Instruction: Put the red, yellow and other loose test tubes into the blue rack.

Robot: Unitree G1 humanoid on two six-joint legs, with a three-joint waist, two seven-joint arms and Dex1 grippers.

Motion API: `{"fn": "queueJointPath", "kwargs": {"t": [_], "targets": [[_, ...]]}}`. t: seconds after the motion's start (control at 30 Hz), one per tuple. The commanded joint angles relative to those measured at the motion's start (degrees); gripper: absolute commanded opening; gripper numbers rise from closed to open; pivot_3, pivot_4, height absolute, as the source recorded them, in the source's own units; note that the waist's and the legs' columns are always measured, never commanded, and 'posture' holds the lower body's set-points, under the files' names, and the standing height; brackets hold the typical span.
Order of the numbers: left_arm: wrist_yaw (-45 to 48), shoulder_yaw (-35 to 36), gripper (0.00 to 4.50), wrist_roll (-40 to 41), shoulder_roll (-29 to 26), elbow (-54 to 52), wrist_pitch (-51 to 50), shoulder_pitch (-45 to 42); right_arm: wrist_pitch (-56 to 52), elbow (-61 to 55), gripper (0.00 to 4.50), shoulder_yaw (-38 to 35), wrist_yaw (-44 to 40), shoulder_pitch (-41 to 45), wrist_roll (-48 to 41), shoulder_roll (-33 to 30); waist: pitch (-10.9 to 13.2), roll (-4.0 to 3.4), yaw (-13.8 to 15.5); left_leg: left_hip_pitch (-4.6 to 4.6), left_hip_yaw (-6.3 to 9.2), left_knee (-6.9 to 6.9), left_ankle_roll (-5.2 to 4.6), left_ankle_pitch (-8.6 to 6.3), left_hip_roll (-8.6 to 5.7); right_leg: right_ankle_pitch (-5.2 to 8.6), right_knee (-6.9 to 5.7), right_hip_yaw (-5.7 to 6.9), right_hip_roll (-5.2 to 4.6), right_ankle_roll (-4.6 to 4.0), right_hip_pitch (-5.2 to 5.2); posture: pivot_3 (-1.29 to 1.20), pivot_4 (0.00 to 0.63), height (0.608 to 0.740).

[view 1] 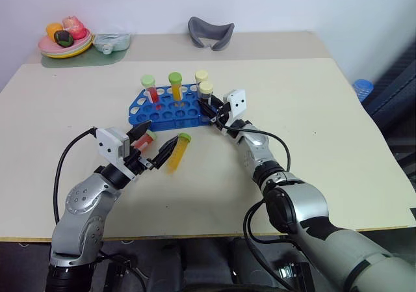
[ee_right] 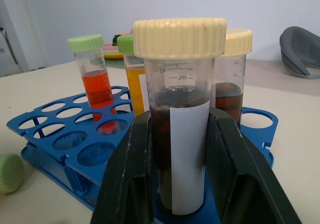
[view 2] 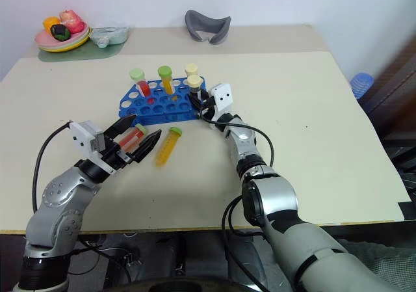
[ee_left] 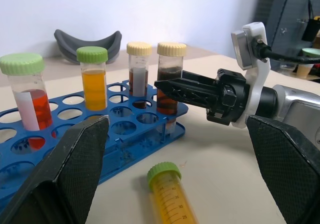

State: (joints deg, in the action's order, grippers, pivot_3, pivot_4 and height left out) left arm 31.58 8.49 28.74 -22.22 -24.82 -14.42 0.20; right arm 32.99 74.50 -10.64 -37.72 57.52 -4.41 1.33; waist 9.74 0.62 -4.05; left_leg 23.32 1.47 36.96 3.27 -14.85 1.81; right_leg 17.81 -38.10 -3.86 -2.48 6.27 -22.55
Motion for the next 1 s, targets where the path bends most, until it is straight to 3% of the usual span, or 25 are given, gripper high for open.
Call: {"fn": "queueJointPath", "kwargs": {"t": [0.03,0.1,0.33,0.37,0.57,0.73,0.87,1.0], "targets": [[-0.03,0.1,4.5,0.39,-0.02,-1.5,0.42,-0.31,-0.66,-0.55,0.78,-0.42,-2.53,0.56,-0.99,0.51,0.0,0.0,0.0,0.0,0.0,0.0,0.0,0.0,0.0,0.0,0.0,0.0,0.0,0.0,0.0,0.0,0.15,0.74],[-0.09,0.08,4.5,0.37,0.02,-1.59,0.41,-0.23,-0.89,-0.55,0.78,-0.63,-2.81,0.72,-1.26,0.28,0.0,0.0,0.0,0.0,0.0,0.0,0.0,0.0,0.0,0.0,0.0,0.0,0.0,0.0,0.0,0.0,0.15,0.74],[-0.34,-0.06,4.5,0.34,0.33,-1.74,0.56,0.14,-2.69,-0.58,4.27,-2.37,-0.8,1.2,-2.75,0.0,0.0,-0.01,0.05,0.01,0.0,0.0,0.0,0.0,0.0,0.0,0.0,0.0,-0.01,0.0,0.0,0.0,0.15,0.74],[-0.35,-0.03,4.5,0.35,0.36,-1.76,0.59,0.21,-2.45,-0.63,4.46,-2.11,0.49,1.19,-2.17,-0.15,0.0,-0.01,0.09,0.01,0.0,0.0,0.0,0.0,0.0,0.0,0.0,0.0,-0.01,0.0,0.01,0.0,0.15,0.74],[-0.78,-0.99,4.5,0.2,1.39,-1.74,0.67,0.22,1.03,-3.01,4.46,-0.47,1.8,1.42,-0.74,-1.36,0.01,-0.01,0.06,0.01,0.0,0.0,0.0,0.0,-0.01,0.0,0.01,0.0,-0.02,0.0,0.0,0.0,0.15,0.74],[-1.15,-2.54,4.5,1.3,2.03,-1.65,-2.08,-0.15,-0.33,-10.5,4.46,0.94,-3.72,-1.16,-2.3,-3.42,0.01,-0.01,0.12,0.01,0.0,0.01,0.0,0.0,-0.01,0.0,0.01,0.0,-0.01,0.0,0.0,0.0,0.15,0.74],[-1.14,-3.03,4.5,1.61,2.21,-0.59,-3.14,-1.05,-6.74,-24.21,4.46,3.63,-5.82,-8.31,-3.03,-5.66,0.0,0.0,0.28,0.02,0.04,0.02,0.0,0.0,-0.01,0.0,0.02,0.0,-0.04,0.01,0.03,0.0,0.15,0.74],[0.62,-3.67,4.5,-0.15,1.15,2.12,-2.26,-2.49,-20.24,-44.46,4.46,6.0,-8.48,-18.54,-6.6,-9.17,0.01,-0.01,0.48,0.04,0.04,0.02,0.0,0.0,-0.01,0.0,0.03,0.0,-0.04,0.01,0.03,0.0,0.15,0.74]]}}
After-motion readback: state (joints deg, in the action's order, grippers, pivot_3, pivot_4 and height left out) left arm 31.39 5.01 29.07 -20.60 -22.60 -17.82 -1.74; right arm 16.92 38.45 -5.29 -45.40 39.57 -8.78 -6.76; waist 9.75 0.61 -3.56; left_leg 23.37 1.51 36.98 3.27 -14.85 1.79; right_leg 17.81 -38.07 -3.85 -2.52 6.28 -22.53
